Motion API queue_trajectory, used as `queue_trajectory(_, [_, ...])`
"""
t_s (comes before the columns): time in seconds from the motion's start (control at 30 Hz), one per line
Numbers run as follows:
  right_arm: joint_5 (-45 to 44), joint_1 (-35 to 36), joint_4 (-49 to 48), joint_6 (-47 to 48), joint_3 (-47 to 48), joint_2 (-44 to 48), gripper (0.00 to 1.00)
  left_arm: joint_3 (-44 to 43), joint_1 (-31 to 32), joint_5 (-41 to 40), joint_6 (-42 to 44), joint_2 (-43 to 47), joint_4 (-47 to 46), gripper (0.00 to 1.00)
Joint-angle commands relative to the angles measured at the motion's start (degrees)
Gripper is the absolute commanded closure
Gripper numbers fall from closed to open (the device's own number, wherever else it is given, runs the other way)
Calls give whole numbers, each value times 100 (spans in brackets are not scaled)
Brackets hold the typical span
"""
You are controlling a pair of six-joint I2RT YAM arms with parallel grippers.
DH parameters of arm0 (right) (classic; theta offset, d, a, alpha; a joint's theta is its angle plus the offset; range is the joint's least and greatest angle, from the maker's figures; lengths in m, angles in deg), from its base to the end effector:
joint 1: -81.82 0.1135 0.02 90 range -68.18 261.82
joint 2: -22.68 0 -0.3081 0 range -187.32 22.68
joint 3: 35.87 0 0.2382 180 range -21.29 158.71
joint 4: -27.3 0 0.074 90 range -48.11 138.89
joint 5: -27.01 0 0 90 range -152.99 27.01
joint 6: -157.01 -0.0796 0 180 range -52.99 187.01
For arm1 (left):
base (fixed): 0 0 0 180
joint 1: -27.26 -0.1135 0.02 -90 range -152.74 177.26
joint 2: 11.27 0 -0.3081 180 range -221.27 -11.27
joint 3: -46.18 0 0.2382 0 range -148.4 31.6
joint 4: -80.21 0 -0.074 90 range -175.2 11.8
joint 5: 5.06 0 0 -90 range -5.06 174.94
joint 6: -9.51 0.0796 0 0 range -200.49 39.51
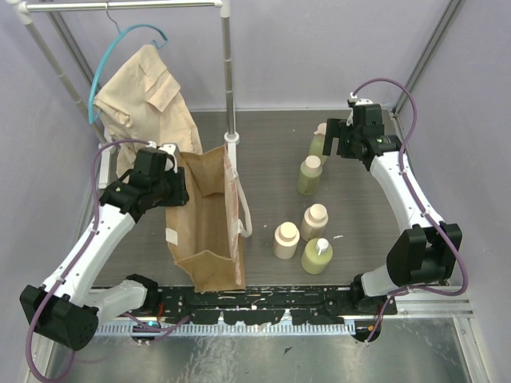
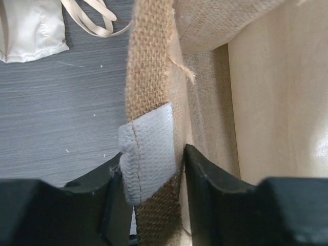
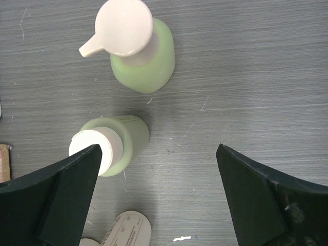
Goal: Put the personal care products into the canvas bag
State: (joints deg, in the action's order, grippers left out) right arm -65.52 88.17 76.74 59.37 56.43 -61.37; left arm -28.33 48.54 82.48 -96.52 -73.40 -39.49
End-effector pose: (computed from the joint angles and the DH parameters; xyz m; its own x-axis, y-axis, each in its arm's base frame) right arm 0.3376 0.0340 0.3530 -0.6590 0.0603 -0.7497 0.0102 0.9974 0.0712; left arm 0.1983 -0.0736 0.3230 -0.7574 -0.0011 -0.6529 0.1318 0.9792 -0.1544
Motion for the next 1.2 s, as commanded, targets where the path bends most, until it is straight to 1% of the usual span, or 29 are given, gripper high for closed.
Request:
queue_trajectory(0.0, [-187,46,-117,59,356,62,0,27,8,-152,30,20,-1,60])
queue_trajectory(0.03, [-186,46,-100,63,391,44,0,44,8,-126,29,9,-1,66])
queue_trajectory(0.17, [-174,44,-39,105,435,-25,0,112,8,13,46,-80,-40,96])
queue_trajectory(0.2, [-178,55,-21,132,441,-44,0,100,8,37,41,-119,-18,100])
queue_trajectory(0.43, [-532,59,20,261,637,-131,0,173,15,184,8,-75,-75,100])
queue_trajectory(0.57, [-745,58,26,334,859,-393,0,99,8,211,59,-29,-65,100])
queue_trajectory(0.87, [-193,58,121,191,1839,-1549,0,-104,8,225,58,234,15,100])
queue_trajectory(1.0, [-83,75,559,131,2597,-2238,0,-161,9,172,70,272,95,100])
queue_trajectory(1.07, [-37,91,685,89,2850,-2398,0,-193,8,145,74,268,129,100])
queue_trajectory(1.17, [-12,116,615,53,2879,-2371,0,-170,8,145,91,280,131,100])
